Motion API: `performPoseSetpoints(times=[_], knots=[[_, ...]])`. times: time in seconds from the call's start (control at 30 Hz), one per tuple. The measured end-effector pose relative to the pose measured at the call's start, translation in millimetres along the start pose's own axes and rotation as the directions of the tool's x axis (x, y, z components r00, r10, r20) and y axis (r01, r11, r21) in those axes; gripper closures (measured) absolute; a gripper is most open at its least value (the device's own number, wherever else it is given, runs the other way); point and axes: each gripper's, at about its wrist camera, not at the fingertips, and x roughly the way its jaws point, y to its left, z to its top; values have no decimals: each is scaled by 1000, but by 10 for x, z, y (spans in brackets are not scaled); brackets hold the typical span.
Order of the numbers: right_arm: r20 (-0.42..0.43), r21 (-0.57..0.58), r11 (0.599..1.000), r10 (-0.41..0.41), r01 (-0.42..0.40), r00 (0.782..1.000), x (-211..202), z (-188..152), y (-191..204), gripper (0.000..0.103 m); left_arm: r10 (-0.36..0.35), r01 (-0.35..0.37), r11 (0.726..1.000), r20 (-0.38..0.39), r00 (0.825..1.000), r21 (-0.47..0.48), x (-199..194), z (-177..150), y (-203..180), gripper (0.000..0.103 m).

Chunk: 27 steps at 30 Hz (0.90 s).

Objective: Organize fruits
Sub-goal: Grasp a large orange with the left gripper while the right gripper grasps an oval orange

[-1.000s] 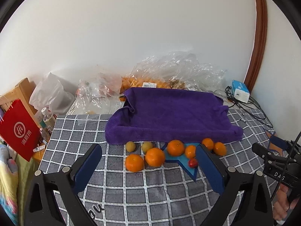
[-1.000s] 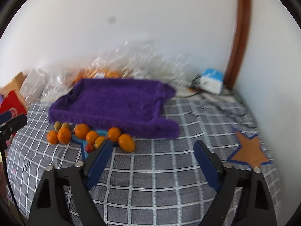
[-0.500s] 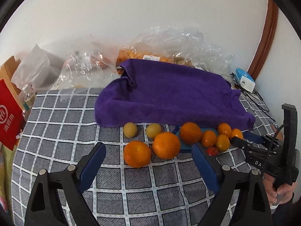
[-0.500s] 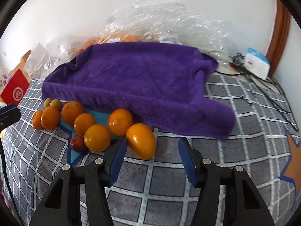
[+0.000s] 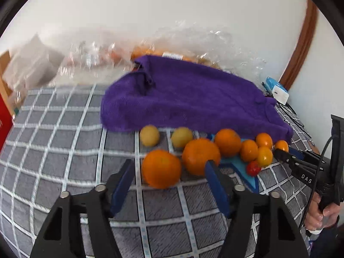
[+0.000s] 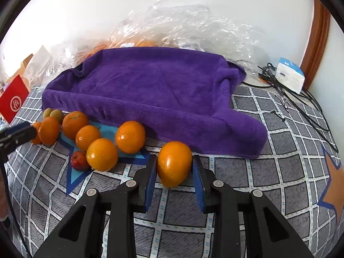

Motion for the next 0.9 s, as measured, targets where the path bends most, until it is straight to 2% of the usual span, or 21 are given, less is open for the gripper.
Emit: performPoseSetpoints(times=[0.1, 0.27, 0.57, 0.63, 0.7, 0.9], knots=[[4, 11, 1000, 2, -2, 1000, 2, -3, -23, 71, -27, 27, 999, -19, 999, -26, 45, -15, 53, 44], [4, 33, 999, 6, -6, 1000, 14, -5, -56, 71, 71, -71, 997, 6, 997, 6, 76, -51, 3, 48], [-5, 38, 999, -11, 11, 1000, 55, -4, -57, 71, 87, -87, 996, -3, 996, -34, 135, -9, 42, 49], [-3, 41, 999, -8, 9, 1000, 55, -4, -58, 71, 94, -94, 995, -6, 996, -34, 140, -12, 46, 59], [1, 49, 999, -1, 1, 1000, 51, -7, -74, 71, 80, -81, 996, -4, 997, -37, 137, -9, 56, 65], [31, 89, 995, 33, -35, 999, 0, -5, -168, 71, 56, -55, 996, 20, 998, -66, 82, -30, 112, 66]])
